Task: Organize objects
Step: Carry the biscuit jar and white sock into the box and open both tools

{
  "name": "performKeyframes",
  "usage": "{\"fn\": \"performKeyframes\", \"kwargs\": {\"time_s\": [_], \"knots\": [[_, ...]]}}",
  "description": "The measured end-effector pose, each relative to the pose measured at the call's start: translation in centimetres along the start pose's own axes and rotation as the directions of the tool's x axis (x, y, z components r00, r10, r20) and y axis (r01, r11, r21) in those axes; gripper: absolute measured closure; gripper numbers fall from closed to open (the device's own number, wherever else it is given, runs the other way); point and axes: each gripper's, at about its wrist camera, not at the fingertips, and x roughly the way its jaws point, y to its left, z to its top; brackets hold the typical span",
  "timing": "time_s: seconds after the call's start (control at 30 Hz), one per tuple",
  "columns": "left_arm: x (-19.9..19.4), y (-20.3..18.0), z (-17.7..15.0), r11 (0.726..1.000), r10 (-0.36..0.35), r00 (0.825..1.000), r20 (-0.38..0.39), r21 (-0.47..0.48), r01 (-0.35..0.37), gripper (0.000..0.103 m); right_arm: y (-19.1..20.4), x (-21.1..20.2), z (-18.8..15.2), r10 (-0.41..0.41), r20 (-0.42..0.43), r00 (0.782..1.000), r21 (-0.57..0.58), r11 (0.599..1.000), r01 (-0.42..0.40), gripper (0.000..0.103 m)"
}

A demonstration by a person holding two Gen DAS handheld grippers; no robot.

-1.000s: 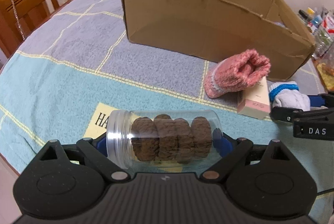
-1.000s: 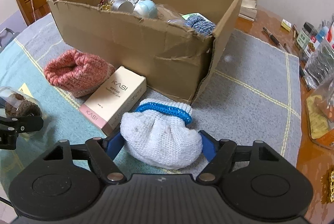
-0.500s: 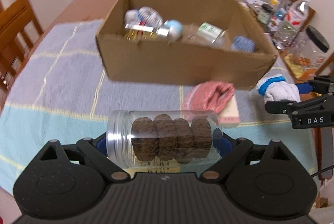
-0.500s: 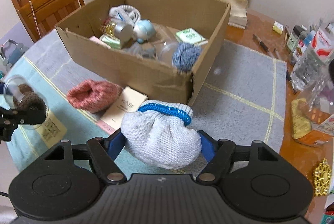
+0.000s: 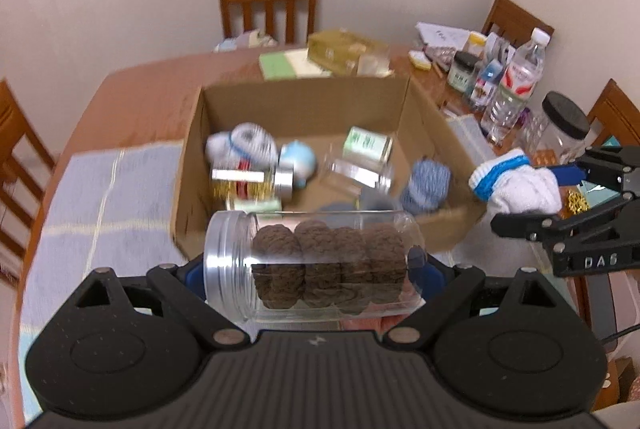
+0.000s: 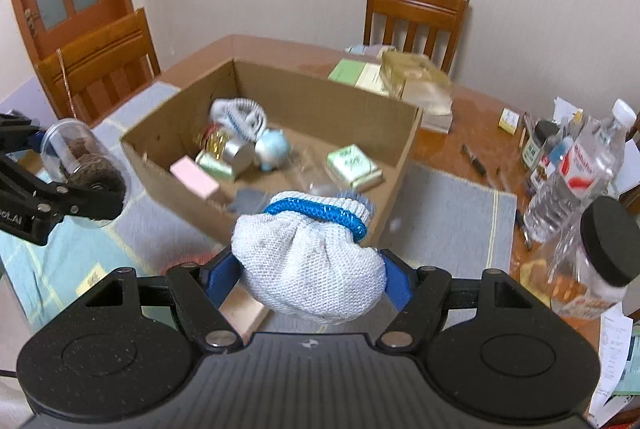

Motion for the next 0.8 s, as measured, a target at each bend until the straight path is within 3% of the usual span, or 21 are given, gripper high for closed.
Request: {"fn": "performKeyframes", "kwargs": {"time_s": [0.4, 0.8], "knots": [[4.7, 0.7, 7.0, 0.996, -0.041, 0.999, 0.018, 0.084, 0.04, 0.009, 0.3, 2.6, 3.8, 0.005, 0.009, 1.0, -0.01, 1.0, -0.005, 0.025], [9.4, 2.8, 12.0, 0.997, -0.055, 0.998, 0.008, 0.054, 0.054, 0.009, 2.3, 5.9, 6.1, 0.061, -0.021, 0.998, -0.053, 0.997, -0.062, 0.025]]}}
